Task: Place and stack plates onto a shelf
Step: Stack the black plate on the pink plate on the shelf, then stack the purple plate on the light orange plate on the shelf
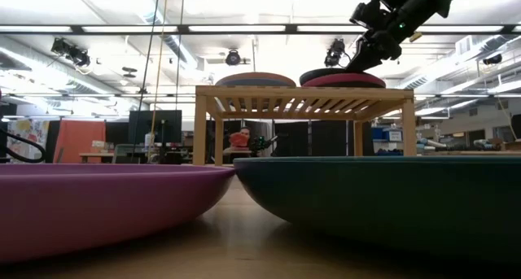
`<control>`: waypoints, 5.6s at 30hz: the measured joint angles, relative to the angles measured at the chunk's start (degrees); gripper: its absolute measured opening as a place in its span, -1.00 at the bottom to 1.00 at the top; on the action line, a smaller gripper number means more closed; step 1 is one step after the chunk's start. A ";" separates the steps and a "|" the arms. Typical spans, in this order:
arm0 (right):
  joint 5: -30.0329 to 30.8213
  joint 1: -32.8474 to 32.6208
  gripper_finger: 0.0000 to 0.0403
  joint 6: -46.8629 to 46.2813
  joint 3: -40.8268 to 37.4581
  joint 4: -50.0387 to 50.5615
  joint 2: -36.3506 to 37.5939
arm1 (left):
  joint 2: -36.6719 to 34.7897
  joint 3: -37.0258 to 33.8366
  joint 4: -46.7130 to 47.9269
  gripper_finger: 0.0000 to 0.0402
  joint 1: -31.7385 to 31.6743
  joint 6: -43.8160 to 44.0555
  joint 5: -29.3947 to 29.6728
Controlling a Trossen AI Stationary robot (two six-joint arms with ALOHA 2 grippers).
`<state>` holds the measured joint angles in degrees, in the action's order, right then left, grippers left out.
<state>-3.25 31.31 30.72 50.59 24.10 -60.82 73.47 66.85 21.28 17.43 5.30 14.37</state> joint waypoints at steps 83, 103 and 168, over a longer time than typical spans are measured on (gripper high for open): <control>0.66 -0.22 -0.24 -6.82 0.02 -1.70 4.63 | 0.00 0.00 0.00 -0.18 -0.02 0.09 0.00; -14.57 -0.22 -0.24 -11.86 0.02 -7.51 11.30 | 0.00 0.02 0.13 -0.18 -0.02 2.01 0.00; -27.68 -32.43 -0.25 -29.51 0.00 -5.97 -8.87 | 35.14 0.00 10.29 -0.18 1.09 15.08 -17.44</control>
<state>-30.93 -1.12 1.21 50.59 18.13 -69.69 108.61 66.85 31.57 18.52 20.38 -3.06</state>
